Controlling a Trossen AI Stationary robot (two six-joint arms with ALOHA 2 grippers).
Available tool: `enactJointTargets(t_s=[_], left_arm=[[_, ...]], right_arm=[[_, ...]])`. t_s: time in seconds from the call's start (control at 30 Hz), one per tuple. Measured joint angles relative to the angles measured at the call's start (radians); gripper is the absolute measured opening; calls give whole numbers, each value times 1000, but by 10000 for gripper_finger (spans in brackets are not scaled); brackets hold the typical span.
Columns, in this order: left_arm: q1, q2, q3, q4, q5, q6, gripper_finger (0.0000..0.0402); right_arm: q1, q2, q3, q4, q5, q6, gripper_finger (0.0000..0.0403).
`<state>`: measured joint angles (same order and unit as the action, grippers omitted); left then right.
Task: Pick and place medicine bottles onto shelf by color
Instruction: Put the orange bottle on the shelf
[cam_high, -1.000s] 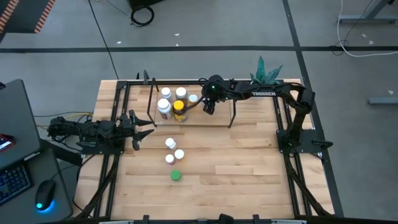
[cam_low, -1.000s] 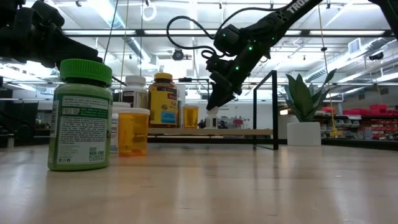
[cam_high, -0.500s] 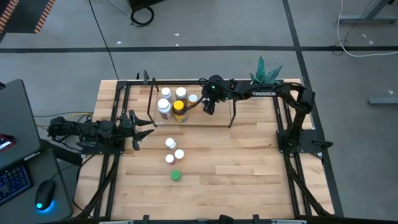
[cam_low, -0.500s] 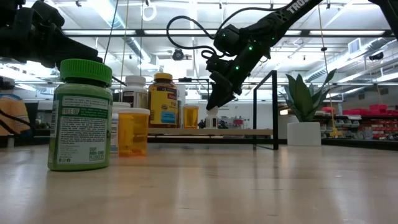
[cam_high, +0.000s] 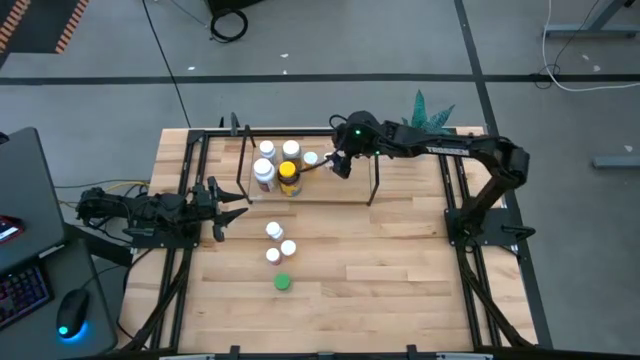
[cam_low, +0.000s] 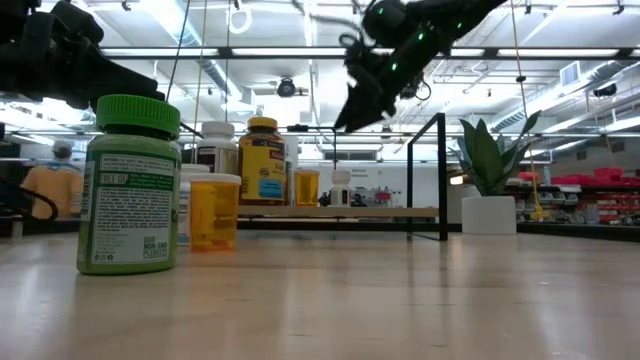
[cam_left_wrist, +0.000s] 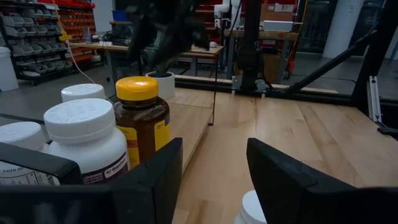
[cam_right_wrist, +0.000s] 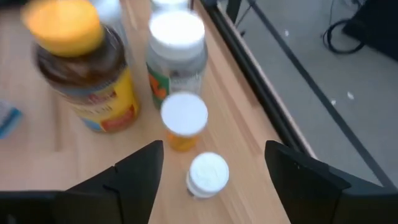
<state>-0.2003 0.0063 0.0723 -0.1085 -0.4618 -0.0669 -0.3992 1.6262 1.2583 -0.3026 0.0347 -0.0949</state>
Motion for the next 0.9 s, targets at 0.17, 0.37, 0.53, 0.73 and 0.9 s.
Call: enactJointTargets(t_s=[0.17, 0.37, 0.53, 0.73, 0.9], left_arm=[[0, 0, 0, 0, 0, 0, 182], [0, 0, 0, 0, 0, 1, 185], [0, 0, 0, 0, 0, 0, 186], [0, 0, 0, 0, 0, 0, 181], [0, 0, 0, 0, 0, 1, 187]], right_arm=[[48, -77, 0, 24, -29, 1, 283], [146, -102, 0, 103, -109, -1, 272], [230, -75, 0, 189, -115, -17, 268], [298, -73, 1, 226, -115, -9, 267], [356, -73, 1, 267, -116, 2, 268]])
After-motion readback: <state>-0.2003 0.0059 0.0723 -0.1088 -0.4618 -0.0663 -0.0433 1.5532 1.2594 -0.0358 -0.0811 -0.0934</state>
